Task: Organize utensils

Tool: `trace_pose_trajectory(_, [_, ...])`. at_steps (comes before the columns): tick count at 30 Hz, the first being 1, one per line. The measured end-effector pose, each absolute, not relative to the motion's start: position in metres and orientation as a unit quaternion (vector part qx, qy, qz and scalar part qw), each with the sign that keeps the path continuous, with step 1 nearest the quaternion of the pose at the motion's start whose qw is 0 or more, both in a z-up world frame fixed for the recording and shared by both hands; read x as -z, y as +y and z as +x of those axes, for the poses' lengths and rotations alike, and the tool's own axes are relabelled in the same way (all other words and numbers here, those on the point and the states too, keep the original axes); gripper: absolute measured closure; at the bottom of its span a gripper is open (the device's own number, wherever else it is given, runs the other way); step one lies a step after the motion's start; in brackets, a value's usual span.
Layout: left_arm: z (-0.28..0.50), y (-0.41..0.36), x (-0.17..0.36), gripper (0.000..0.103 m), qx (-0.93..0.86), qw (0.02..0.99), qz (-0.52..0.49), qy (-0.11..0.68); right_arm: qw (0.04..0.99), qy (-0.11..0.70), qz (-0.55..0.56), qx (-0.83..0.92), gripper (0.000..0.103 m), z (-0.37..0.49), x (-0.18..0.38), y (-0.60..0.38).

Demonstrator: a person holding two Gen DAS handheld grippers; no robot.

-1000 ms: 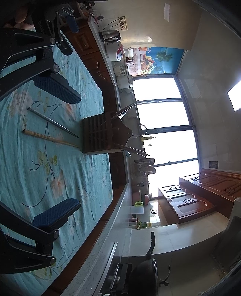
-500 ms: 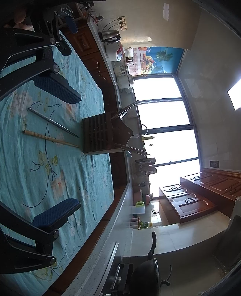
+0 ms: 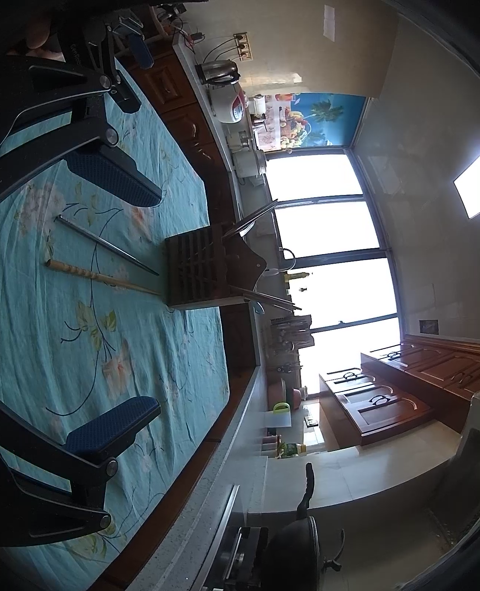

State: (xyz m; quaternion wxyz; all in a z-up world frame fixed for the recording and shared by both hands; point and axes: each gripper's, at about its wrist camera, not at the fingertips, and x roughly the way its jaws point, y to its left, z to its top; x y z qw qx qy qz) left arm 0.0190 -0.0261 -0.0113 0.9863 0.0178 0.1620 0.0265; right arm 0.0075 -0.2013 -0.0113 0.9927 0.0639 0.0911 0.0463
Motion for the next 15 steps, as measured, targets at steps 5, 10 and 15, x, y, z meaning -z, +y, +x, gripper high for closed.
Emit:
trace_pose_trajectory(5, [0.0203, -0.026, 0.0119, 0.002, -0.024, 0.986, 0.017, 0.163, 0.993, 0.091, 0.064, -0.046, 0.0, 0.0084, 0.0108, -0.2024])
trace_pose_trajectory(10, [0.0215, -0.0266, 0.0121, 0.002, -0.021, 0.986, 0.017, 0.165, 0.993, 0.093, 0.064, -0.046, 0.0, 0.0083, 0.0118, -0.2011])
trace_pose_trajectory(15, [0.0218, -0.027, 0.0121, 0.001, -0.019, 0.986, 0.017, 0.166, 0.992, 0.094, 0.065, -0.045, 0.0, 0.0084, 0.0129, -0.1998])
